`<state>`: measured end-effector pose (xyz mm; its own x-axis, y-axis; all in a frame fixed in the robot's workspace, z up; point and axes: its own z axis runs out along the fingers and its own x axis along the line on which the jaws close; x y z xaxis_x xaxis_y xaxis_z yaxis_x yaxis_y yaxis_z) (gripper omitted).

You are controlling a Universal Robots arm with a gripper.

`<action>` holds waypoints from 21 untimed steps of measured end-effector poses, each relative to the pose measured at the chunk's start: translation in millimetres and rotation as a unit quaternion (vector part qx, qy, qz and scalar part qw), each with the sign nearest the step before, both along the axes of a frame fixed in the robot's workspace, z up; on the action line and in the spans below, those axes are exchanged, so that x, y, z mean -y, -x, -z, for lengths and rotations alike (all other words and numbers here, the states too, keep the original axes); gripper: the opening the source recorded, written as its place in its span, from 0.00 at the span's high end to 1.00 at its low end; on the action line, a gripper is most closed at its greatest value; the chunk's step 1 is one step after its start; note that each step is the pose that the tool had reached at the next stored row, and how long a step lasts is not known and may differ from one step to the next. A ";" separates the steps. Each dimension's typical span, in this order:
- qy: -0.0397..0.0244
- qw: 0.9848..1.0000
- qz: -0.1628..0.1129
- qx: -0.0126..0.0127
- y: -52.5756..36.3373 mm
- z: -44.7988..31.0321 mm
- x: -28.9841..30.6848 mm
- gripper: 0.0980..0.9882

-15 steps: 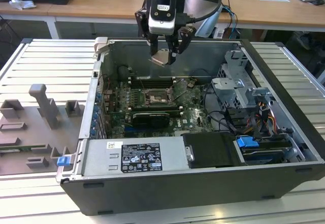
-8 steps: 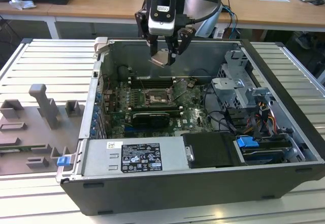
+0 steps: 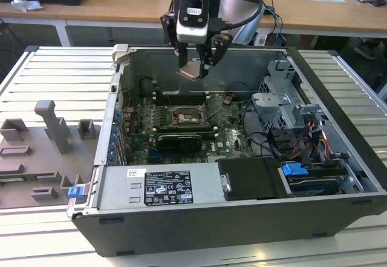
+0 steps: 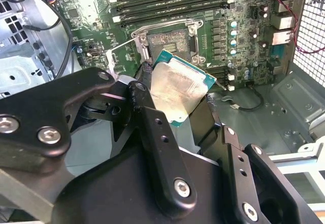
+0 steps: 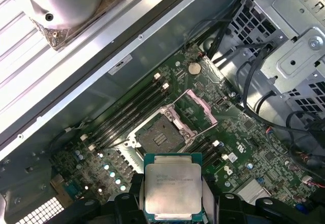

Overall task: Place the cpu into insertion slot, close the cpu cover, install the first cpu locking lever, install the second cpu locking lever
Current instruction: 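Place the cpu into insertion slot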

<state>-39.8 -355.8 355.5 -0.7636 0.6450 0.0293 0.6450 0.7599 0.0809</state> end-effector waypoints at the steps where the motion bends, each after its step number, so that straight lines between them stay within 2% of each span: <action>1: 0.000 1.000 0.000 0.000 0.0 0.3 0.0 0.50; 10: 0.000 1.000 0.002 -0.003 0.0 1.8 0.0 0.50; 21: 0.000 1.000 0.004 -0.007 0.0 4.4 0.0 0.50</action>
